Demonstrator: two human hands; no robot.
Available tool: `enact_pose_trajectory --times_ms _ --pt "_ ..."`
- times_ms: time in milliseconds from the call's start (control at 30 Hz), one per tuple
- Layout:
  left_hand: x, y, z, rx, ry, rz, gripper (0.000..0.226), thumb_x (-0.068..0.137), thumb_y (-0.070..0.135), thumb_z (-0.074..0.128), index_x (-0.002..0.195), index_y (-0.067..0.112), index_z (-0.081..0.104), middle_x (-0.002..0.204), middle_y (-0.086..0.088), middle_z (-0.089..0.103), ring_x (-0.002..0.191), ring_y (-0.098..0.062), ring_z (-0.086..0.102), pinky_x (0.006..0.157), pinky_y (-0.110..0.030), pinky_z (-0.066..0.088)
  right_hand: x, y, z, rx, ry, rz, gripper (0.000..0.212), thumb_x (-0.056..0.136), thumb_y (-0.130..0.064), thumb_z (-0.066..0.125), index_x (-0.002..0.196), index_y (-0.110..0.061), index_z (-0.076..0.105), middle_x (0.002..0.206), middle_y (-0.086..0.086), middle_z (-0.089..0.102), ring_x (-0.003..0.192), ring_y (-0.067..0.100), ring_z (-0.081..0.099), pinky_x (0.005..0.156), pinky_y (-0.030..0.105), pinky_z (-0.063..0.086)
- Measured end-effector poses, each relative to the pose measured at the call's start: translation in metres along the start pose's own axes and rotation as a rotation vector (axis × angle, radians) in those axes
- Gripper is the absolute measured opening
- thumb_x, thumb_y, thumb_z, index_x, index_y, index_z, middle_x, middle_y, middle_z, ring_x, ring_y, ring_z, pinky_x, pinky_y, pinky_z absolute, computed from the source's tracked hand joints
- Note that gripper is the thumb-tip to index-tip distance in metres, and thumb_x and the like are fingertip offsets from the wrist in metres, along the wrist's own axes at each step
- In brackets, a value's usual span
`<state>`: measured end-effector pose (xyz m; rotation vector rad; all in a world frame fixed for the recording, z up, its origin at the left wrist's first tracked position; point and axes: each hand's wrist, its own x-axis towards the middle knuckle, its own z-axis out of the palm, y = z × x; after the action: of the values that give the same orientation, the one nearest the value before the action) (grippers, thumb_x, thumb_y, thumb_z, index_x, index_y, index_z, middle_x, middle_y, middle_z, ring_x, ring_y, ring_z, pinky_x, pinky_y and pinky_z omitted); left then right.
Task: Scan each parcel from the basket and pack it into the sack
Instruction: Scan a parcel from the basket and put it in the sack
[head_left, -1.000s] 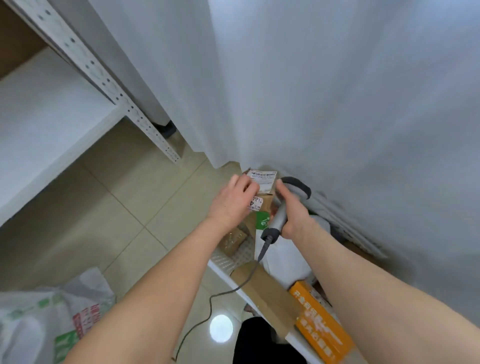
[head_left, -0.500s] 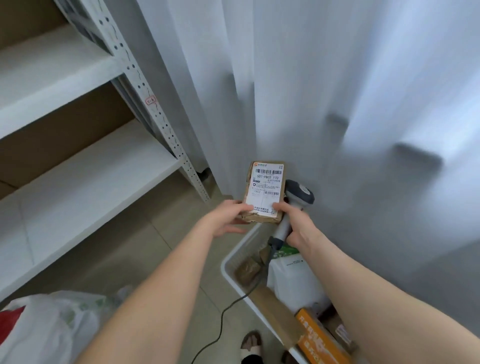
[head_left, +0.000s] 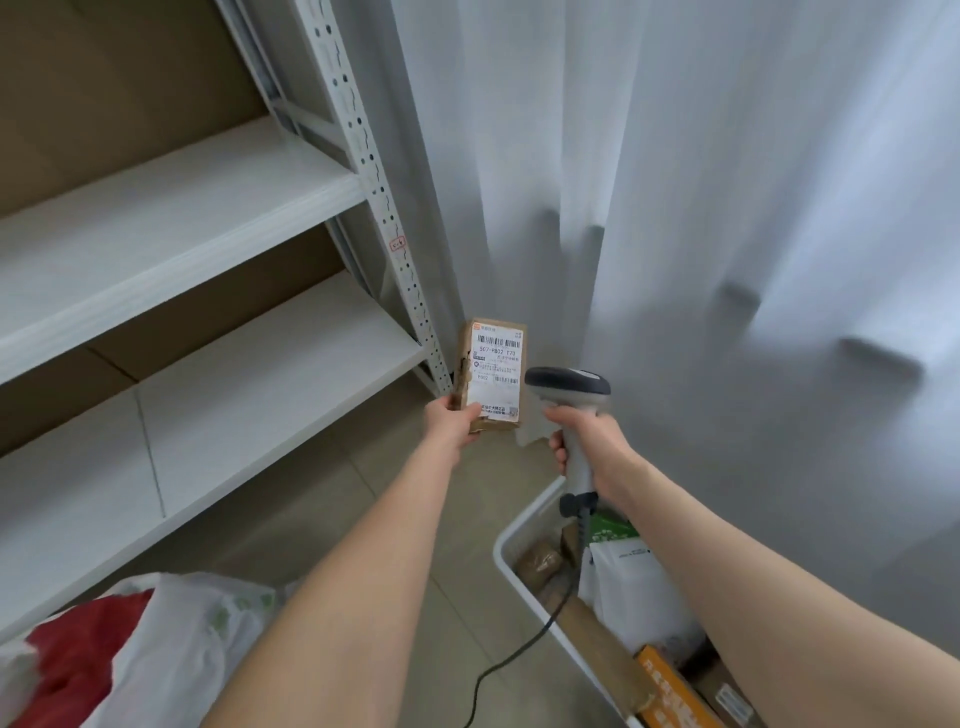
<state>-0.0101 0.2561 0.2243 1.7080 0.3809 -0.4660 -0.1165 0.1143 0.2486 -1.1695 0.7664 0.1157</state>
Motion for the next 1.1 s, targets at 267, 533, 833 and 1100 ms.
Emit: enact_pose_trajectory --times_ms 267,533,833,1100 --pt "0.004 0.018 -0.062 -0.053 0.019 -0.001 0.039 0.091 0.000 0.058 0.129 0.002 0.052 0.125 -0.015 0.062 0.106 -0.029 0.064 0.084 -0.036 0.055 -0.038 -0.022 0.056 -0.077 -0.026 -0.013 0.011 0.089 -0.013 0.061 0.094 -0.004 0.059 0.060 0.007 0.054 0.045 0.016 0.046 0.047 0.026 0.042" --pt "0.005 0.033 -0.090 -0.077 0.003 0.015 0.039 0.091 0.002 0.059 0.129 0.004 0.053 0.123 -0.014 0.064 0.106 -0.027 0.065 0.088 -0.038 0.055 -0.064 -0.039 0.094 -0.142 -0.032 -0.018 0.007 0.089 -0.012 0.058 0.092 -0.005 0.057 0.060 0.006 0.053 0.049 0.016 0.045 0.053 0.029 0.041" --pt "0.009 0.042 -0.111 -0.100 0.015 0.016 0.036 0.090 0.003 0.060 0.126 0.006 0.055 0.121 -0.012 0.065 0.102 -0.024 0.066 0.074 -0.030 0.056 -0.073 -0.049 0.119 -0.152 -0.042 -0.013 0.005 0.089 -0.010 0.058 0.088 -0.006 0.055 0.055 0.004 0.051 0.043 0.014 0.044 0.045 0.021 0.042" --pt "0.016 0.040 -0.152 -0.121 0.045 0.005 0.024 0.088 0.004 0.064 0.110 0.003 0.054 0.120 -0.015 0.064 0.091 -0.022 0.066 0.078 -0.033 0.057 -0.065 -0.039 0.152 -0.106 -0.044 -0.030 0.013 0.090 -0.017 0.065 0.094 -0.007 0.057 0.060 0.007 0.057 0.046 0.014 0.051 0.050 0.025 0.047"
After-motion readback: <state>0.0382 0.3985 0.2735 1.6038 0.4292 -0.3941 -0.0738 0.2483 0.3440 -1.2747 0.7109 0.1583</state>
